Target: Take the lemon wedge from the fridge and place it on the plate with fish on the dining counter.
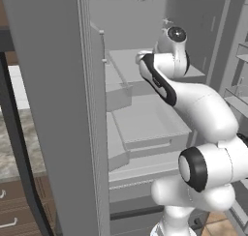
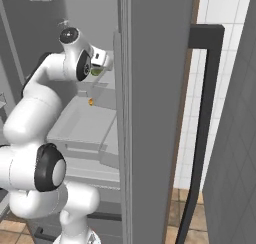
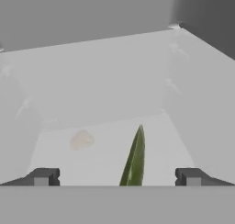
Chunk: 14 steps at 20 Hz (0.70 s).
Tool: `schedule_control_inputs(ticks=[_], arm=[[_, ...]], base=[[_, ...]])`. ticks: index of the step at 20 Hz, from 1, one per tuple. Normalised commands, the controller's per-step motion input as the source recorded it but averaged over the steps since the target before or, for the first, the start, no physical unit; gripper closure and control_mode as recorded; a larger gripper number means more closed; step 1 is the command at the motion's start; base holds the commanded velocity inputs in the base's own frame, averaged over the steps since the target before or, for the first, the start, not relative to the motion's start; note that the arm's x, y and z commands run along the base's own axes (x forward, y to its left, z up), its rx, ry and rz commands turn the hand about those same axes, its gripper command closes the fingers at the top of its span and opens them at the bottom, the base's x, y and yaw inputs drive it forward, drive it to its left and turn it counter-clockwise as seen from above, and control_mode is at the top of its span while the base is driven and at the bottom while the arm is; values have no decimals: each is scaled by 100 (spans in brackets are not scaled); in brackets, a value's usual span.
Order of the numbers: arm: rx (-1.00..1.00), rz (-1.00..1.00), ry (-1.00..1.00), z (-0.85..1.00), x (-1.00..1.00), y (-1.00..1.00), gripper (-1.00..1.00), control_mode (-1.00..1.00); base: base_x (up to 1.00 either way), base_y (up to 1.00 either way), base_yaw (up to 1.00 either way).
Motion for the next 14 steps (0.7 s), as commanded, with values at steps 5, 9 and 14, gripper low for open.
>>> schedule_control_inputs(ticks=[5, 9, 14], arm=[[0, 1, 0, -14, 28, 0, -100, -100], [0, 1, 0, -11, 25, 0, -100, -100], [0, 0, 0, -19, 8, 0, -100, -100]], base=[[0, 0, 0], [0, 0, 0], [0, 0, 0]])
